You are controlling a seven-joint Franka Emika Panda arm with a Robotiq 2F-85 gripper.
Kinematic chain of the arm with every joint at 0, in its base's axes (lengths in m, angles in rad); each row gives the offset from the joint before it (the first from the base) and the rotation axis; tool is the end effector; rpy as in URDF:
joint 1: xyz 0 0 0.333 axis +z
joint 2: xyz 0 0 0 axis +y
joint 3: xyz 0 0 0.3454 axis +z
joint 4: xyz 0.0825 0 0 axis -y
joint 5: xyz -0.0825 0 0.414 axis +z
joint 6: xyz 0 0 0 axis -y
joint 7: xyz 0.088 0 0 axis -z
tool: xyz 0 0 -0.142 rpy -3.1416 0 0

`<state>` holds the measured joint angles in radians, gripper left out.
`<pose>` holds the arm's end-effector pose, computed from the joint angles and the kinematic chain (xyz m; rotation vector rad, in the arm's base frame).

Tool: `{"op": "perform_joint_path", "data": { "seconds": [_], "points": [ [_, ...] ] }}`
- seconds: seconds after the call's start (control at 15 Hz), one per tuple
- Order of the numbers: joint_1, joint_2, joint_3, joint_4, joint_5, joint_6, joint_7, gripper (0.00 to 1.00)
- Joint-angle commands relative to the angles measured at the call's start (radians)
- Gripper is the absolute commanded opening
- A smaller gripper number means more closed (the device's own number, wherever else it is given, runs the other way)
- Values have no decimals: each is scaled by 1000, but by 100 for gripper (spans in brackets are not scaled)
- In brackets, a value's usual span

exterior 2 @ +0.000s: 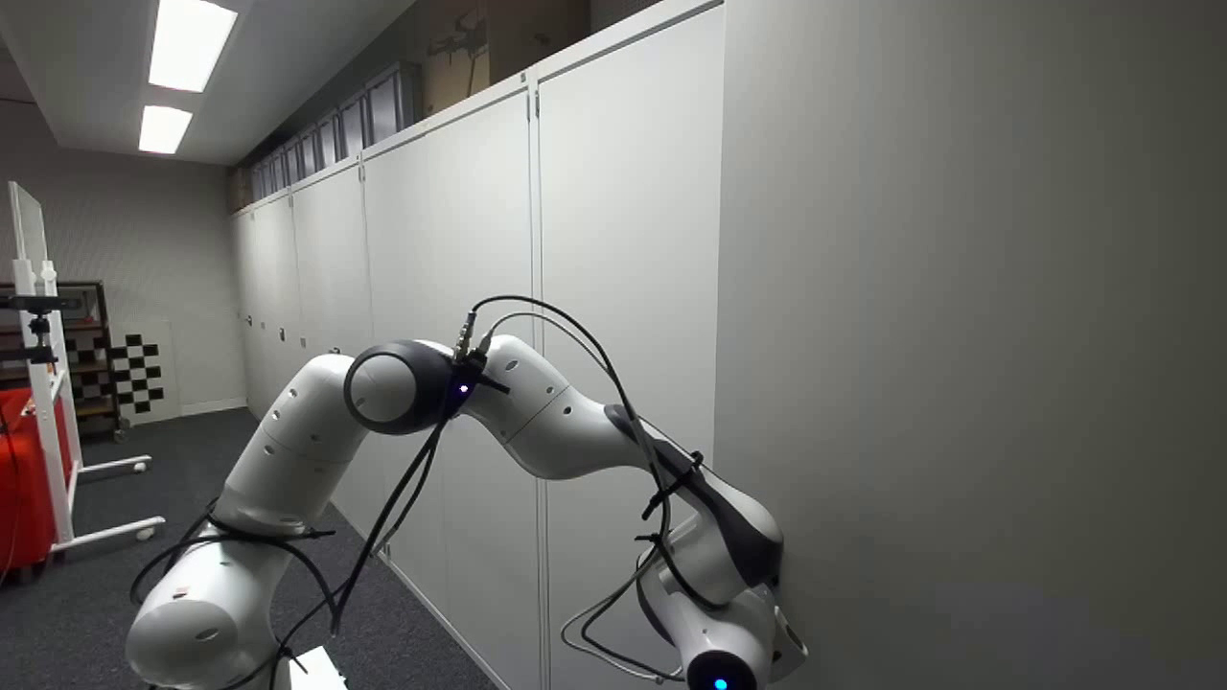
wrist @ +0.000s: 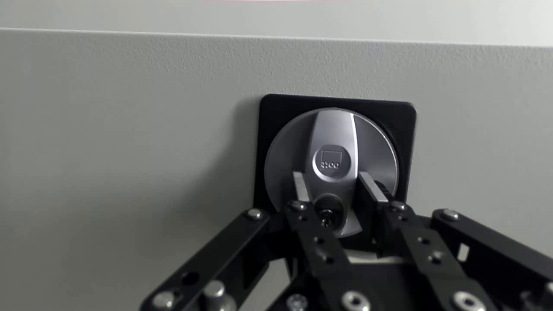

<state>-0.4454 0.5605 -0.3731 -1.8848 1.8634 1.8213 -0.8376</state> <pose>0.5623 -0.4072 0.2474 -1.5501 0.9761 -0.8543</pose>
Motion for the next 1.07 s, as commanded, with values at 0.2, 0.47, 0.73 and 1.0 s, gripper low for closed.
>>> {"op": "perform_joint_path", "data": {
  "seconds": [0.2, 0.47, 0.73, 1.0],
  "points": [
    [-48, -70, -30, -42, -35, -76, 41, 8],
    [-63, -74, -39, -50, -51, -103, 40, 8],
    [-76, -75, -50, -57, -65, -135, 40, 8],
    [-91, -74, -62, -60, -83, -169, 43, 8]
  ]
}}
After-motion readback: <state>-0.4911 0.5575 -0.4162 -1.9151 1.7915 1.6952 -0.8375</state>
